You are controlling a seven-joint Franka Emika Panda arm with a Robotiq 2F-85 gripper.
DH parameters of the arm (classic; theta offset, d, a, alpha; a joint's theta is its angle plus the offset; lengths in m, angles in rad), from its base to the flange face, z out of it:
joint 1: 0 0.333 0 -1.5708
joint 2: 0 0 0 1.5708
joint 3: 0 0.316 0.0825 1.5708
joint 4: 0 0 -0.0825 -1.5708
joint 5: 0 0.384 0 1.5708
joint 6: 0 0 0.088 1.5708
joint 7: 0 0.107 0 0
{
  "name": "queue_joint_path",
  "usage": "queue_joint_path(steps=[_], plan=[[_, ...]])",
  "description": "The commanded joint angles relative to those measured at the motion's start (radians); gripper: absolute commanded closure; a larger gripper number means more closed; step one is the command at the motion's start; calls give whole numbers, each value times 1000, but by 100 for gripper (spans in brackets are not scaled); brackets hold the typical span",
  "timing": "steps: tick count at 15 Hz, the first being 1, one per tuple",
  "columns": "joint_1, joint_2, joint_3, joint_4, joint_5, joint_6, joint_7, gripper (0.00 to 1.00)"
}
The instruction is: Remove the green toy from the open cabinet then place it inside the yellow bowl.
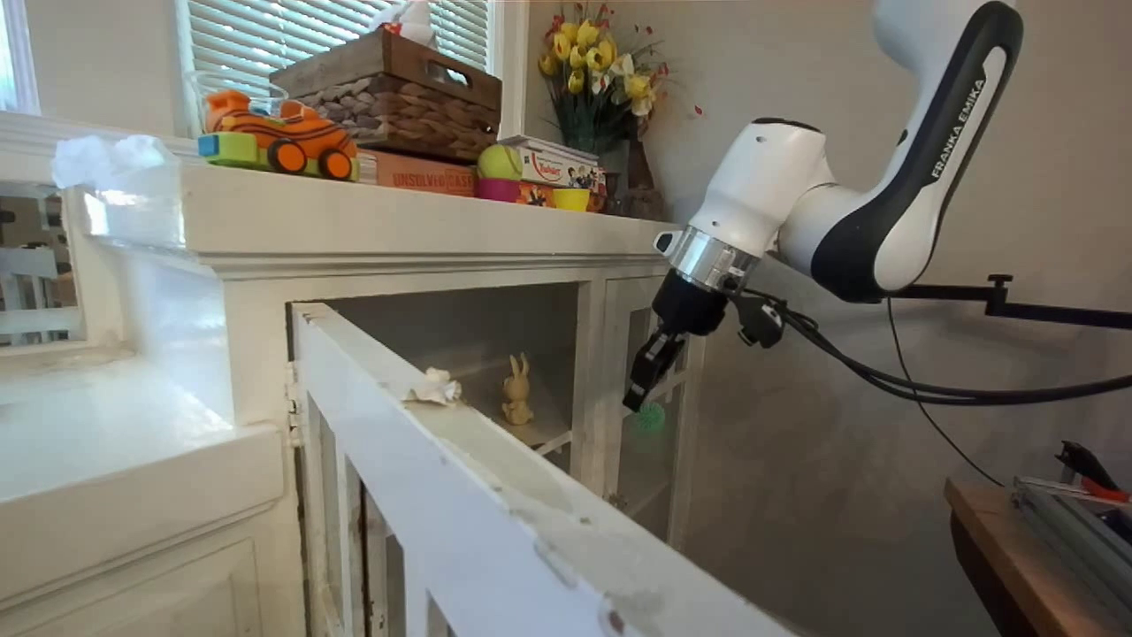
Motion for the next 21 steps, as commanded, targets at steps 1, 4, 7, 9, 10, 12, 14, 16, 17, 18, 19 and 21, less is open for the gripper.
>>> queue_joint_path(steps=[1,4,7,9,10,12,14,16,17,18,19,21], plan=[[16,-113,-24,-2,-27,8,24,100],[13,-171,-24,8,-36,3,21,100],[5,-200,-13,7,-23,9,3,100],[-1,-216,-13,7,-16,18,0,100],[-3,-227,-15,9,-14,20,2,100],[-8,-251,-22,13,-17,27,9,100],[-12,-276,-27,18,-17,34,11,100],[-13,-302,-34,25,-18,34,14,100],[-14,-311,-37,29,-18,34,14,100],[-15,-322,-39,36,-20,32,17,100],[-16,-336,-40,40,-23,30,19,100],[-20,-357,-40,45,-29,31,19,100]])
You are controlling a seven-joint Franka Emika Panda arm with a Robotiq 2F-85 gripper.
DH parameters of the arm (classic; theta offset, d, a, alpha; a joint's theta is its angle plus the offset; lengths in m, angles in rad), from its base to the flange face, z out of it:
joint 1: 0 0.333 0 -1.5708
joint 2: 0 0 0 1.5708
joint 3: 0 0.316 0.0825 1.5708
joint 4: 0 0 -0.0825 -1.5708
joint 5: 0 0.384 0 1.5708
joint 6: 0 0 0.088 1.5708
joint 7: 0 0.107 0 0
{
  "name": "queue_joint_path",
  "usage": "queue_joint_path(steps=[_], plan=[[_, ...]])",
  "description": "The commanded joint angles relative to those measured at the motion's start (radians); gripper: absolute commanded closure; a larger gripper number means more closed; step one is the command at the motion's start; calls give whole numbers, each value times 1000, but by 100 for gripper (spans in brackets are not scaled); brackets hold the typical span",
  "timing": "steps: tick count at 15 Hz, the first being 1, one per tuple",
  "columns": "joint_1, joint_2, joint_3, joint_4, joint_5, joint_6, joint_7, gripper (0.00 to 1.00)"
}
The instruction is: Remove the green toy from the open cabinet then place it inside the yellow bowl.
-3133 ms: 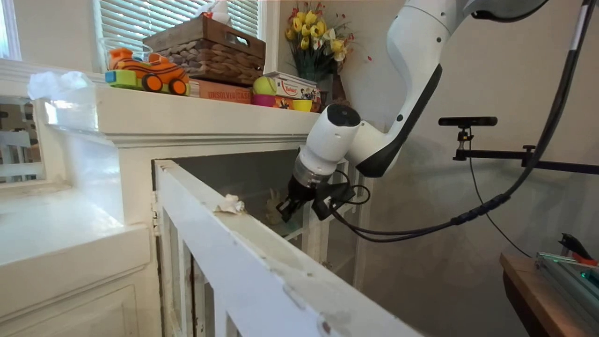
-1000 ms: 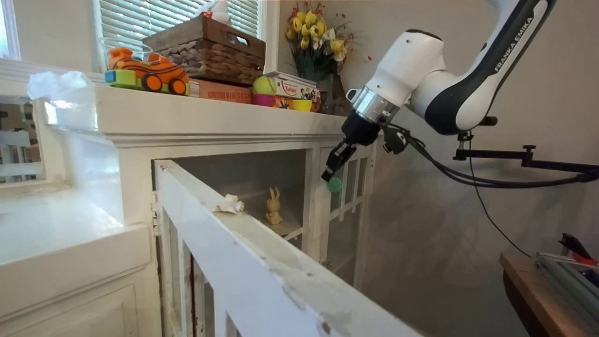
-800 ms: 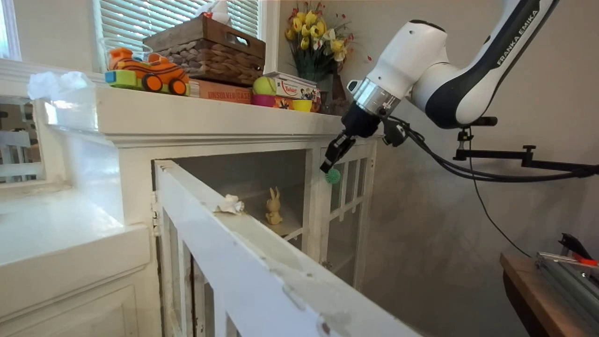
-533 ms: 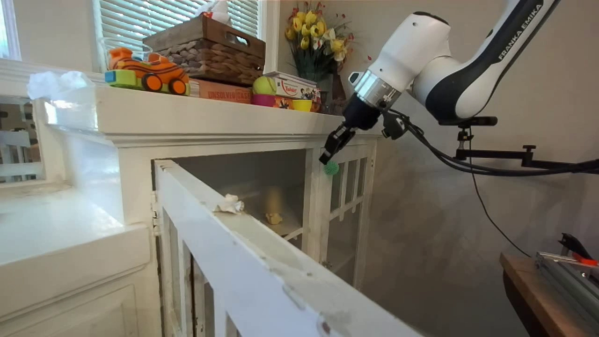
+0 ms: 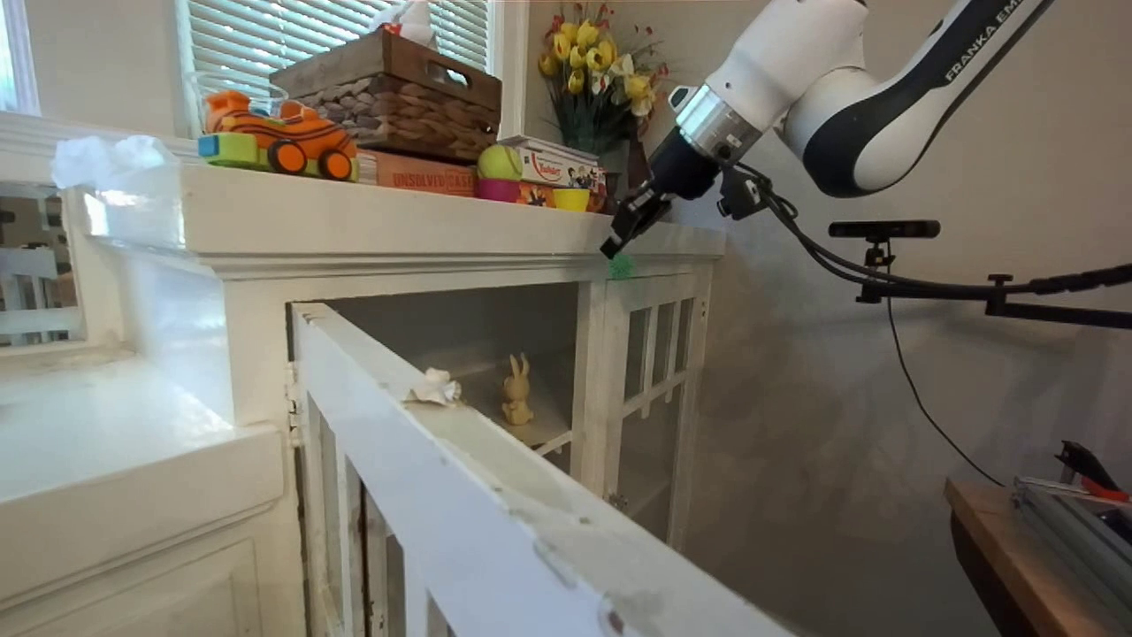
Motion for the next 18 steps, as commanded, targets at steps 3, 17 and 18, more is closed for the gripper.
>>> queue_joint_path(steps=[3,17,18], plan=[[-18,-77,5,3,-22,6,19,100],[-137,-140,63,116,-32,-2,93,100],[-129,-120,58,120,-20,19,77,100]])
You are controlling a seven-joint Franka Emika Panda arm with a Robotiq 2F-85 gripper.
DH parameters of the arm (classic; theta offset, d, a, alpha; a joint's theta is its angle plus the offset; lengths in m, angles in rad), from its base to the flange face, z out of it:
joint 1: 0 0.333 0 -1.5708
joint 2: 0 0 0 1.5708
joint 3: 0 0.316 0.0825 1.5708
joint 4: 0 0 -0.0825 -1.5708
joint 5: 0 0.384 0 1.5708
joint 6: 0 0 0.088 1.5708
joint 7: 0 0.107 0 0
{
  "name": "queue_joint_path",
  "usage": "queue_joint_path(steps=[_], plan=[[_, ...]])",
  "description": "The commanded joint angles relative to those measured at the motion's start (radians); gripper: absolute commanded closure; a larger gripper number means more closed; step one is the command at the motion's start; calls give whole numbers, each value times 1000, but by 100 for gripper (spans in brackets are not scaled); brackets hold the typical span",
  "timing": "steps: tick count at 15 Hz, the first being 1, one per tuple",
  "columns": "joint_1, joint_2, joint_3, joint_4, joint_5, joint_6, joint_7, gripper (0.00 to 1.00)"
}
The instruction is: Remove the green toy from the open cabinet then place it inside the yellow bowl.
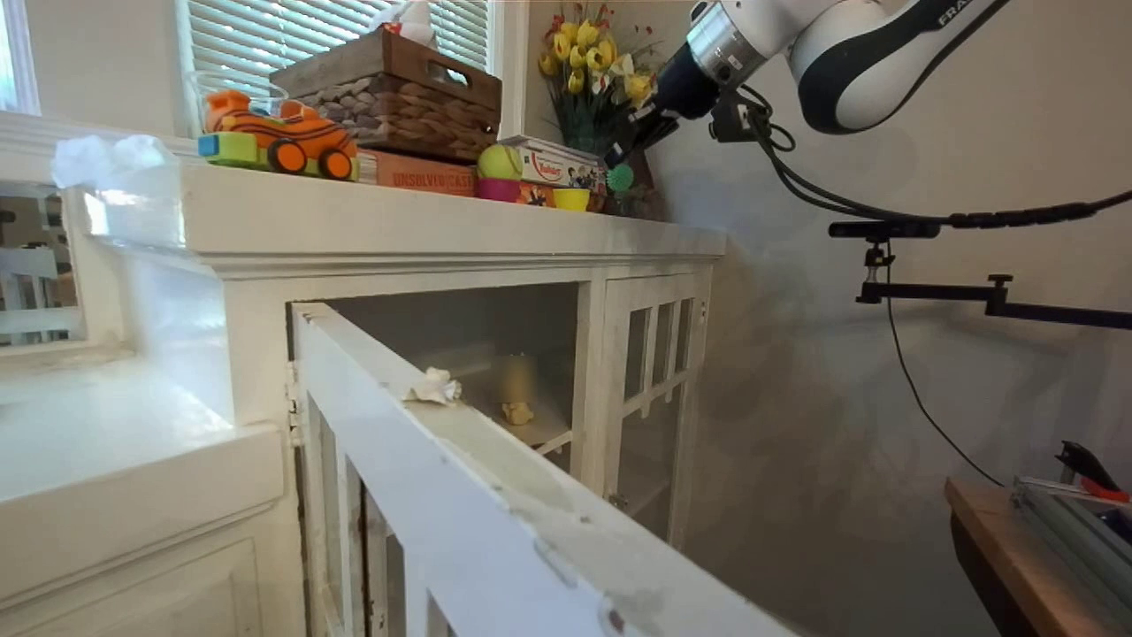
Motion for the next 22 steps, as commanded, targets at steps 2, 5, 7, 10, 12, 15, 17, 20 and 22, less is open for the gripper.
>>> queue_joint_path(steps=[2,5,7,10,12,15,17,20,22], plan=[[-37,9,39,39,-19,12,42,100],[-45,29,52,60,-10,14,51,100],[-52,38,59,75,-11,10,62,100],[-63,57,66,105,-10,8,76,100],[-73,74,69,130,-9,10,87,100],[-83,102,73,168,-12,9,103,100],[-87,127,94,208,-21,-13,131,100],[-79,175,114,259,-26,-35,163,100],[-72,216,124,295,-34,-50,183,100]])
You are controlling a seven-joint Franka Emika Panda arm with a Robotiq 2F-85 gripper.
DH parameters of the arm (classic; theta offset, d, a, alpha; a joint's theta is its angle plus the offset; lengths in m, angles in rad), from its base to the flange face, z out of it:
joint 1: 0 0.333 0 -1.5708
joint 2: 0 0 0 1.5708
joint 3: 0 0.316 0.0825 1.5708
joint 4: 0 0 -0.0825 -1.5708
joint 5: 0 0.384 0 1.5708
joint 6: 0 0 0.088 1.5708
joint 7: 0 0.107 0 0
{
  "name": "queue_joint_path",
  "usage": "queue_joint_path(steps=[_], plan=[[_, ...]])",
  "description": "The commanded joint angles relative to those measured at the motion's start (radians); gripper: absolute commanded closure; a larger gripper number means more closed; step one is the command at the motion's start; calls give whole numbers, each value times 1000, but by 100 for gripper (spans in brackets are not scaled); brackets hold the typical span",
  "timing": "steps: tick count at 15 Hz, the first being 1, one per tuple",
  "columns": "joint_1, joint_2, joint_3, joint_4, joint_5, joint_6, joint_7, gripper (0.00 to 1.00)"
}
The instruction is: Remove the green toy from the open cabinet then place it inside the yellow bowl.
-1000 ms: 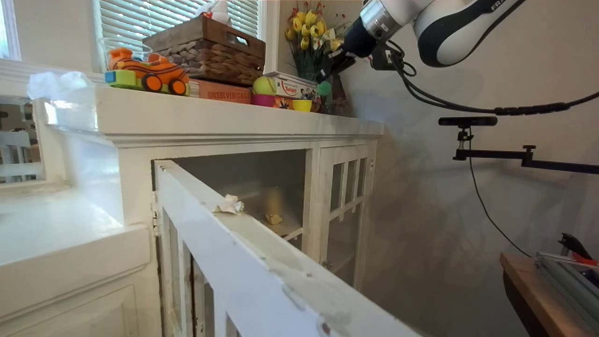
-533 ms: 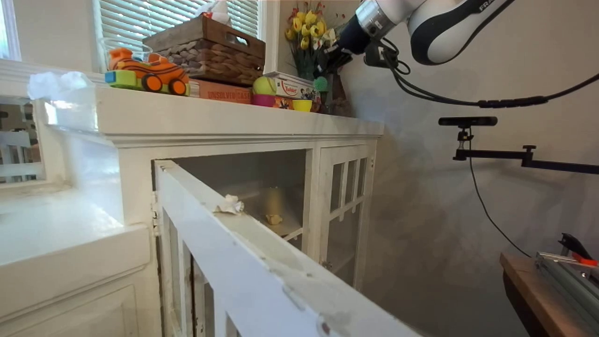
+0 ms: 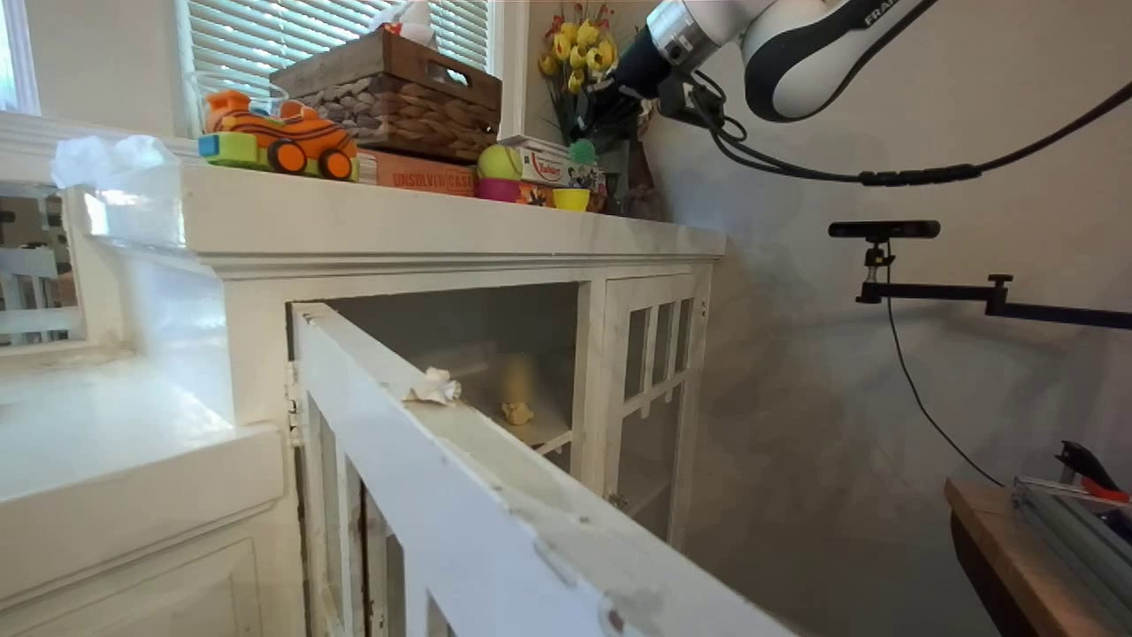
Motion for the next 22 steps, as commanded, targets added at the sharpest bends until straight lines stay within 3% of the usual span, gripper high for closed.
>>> queue_joint_path(steps=[1,12,22], plan=[[4,83,27,95,-42,-45,70,100],[60,223,9,215,-148,-148,187,100],[77,232,0,224,-167,-163,223,100]])
